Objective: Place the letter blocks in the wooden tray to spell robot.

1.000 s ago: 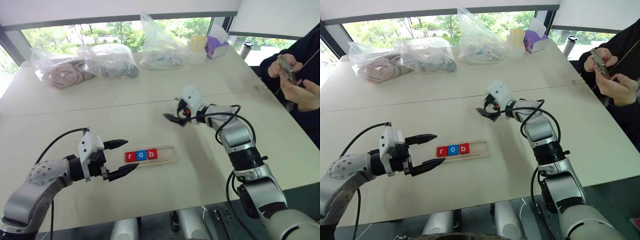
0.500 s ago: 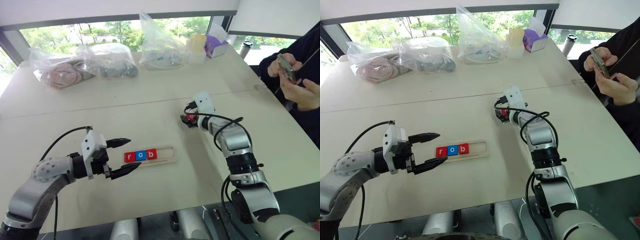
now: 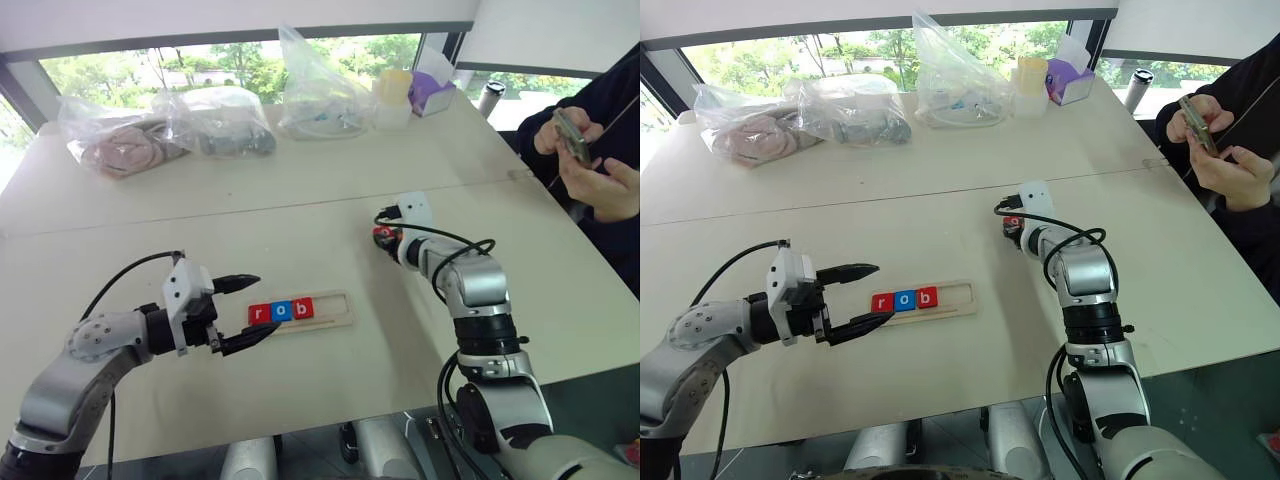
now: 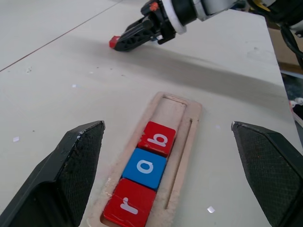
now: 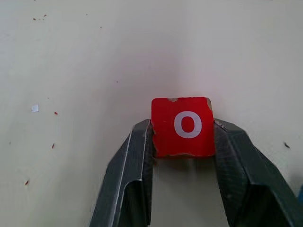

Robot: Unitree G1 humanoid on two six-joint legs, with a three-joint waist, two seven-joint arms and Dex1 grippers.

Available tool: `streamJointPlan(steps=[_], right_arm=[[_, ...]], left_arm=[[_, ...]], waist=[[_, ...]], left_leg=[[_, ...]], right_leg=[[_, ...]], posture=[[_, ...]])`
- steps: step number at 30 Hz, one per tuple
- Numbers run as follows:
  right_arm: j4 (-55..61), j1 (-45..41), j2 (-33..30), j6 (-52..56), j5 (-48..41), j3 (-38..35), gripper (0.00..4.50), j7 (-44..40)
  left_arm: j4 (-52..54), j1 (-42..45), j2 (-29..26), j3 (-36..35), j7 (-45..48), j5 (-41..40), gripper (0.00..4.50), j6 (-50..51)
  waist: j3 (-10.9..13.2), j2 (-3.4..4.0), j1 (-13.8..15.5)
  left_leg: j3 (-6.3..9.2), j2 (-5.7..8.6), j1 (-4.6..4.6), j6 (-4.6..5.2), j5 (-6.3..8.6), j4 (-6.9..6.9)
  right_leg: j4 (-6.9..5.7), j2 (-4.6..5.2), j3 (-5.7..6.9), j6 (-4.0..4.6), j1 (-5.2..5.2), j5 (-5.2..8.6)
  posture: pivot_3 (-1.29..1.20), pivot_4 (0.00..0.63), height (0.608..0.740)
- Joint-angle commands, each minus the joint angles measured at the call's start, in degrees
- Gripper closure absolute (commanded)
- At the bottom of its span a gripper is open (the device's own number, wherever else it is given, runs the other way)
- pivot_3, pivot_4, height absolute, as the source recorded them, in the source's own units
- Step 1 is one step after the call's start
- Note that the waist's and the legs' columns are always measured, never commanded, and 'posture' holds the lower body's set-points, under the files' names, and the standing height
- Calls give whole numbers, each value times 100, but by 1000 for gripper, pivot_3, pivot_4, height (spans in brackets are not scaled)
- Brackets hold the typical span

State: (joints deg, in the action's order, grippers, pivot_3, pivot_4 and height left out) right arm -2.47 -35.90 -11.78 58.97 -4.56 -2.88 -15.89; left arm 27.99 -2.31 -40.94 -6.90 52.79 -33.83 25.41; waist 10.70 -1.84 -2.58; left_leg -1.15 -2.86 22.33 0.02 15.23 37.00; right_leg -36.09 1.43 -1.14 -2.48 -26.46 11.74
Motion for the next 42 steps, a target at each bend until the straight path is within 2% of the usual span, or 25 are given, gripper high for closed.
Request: streamJointPlan(steps=[1, 13, 24, 25, 27, 29, 30, 34, 36, 38, 40, 42], right_arm=[[681, 212, 2, 563, -182, -58, 3341, 53], [4059, 1847, -363, 3275, -643, -153, 3341, 125], [4531, 2228, -537, 3353, -1018, -107, 3341, 138], [4514, 2176, -610, 3353, -1061, -119, 2276, 95], [4489, 2077, -870, 3353, -1182, -70, 1346, -61], [4476, 2028, -1417, 3069, -1370, 113, 229, -415], [4419, 1996, -1764, 2822, -1477, 191, 63, -674], [3936, 1926, -3072, 1199, -1664, 427, 63, -1931], [3490, 1948, -3545, 56, -1667, 449, 63, -2722], [2887, 2042, -4091, -1608, -1352, 656, 63, -3695], [2290, 2024, -4435, -2803, -1125, 873, 63, -4457], [1617, 1728, -4455, -3491, -1082, 1095, 63, -5070]], left_arm=[[53, 51, 33, 70, 30, 46, 0, -134], [48, -17, -5, 58, 131, 40, 0, -121], [-98, 129, -11, 95, 247, 95, 0, -127], [-106, 135, -7, 99, 249, 103, 0, -133], [-112, 145, 5, 110, 245, 118, 0, -141], [-111, 148, 17, 120, 233, 127, 0, -148], [-112, 152, 23, 126, 226, 131, 0, -151], [-118, 173, 46, 150, 202, 143, 0, -153], [-116, 190, 58, 167, 193, 147, 0, -146], [-127, 212, 71, 175, 190, 151, 0, -142], [-132, 237, 83, 189, 182, 162, 0, -139], [-135, 246, 105, 187, 165, 168, 0, -144]], waist=[[0, 0, 3], [-2, -1, 2], [-3, -2, 6], [-3, -2, 5], [-2, -2, 4], [-1, -2, 9], [-1, -2, 17], [3, 2, 6], [4, 0, -2], [4, 0, 5], [5, -2, 9], [6, -4, 9]], left_leg=[[0, 0, 0, 0, 0, -1], [4, 0, -2, -1, 1, 2], [7, 1, 1, -1, 1, 0], [7, 1, 1, -1, 1, 0], [7, 1, 1, -1, 1, 0], [6, 1, 1, -1, 1, 2], [6, 2, 3, -1, 1, 2], [4, 5, 7, -1, 1, 3], [4, 2, 7, -1, 1, 1], [3, 2, 7, 0, 1, 0], [3, 3, 8, 2, 2, -1], [3, 3, 8, 5, 4, -1]], right_leg=[[0, 0, 0, 0, -1, 0], [6, 3, 3, -17, 2, 12], [9, 4, 7, -16, 3, 13], [9, 4, 7, -16, 3, 13], [9, 4, 6, -16, 3, 13], [12, 5, 6, -16, 3, 13], [15, 7, 7, -16, 5, 13], [38, 8, 7, -17, 9, 14], [53, 3, 7, -18, 14, 13], [55, 1, 7, -19, 17, 13], [56, 1, 7, -20, 17, 13], [57, 1, 7, -21, 20, 12]], posture=[[0, 150, 740], [0, 150, 740], [0, 150, 740], [0, 150, 740], [0, 150, 740], [0, 150, 740], [0, 150, 740], [0, 150, 740], [0, 150, 740], [0, 150, 740], [0, 150, 740], [0, 150, 740]])
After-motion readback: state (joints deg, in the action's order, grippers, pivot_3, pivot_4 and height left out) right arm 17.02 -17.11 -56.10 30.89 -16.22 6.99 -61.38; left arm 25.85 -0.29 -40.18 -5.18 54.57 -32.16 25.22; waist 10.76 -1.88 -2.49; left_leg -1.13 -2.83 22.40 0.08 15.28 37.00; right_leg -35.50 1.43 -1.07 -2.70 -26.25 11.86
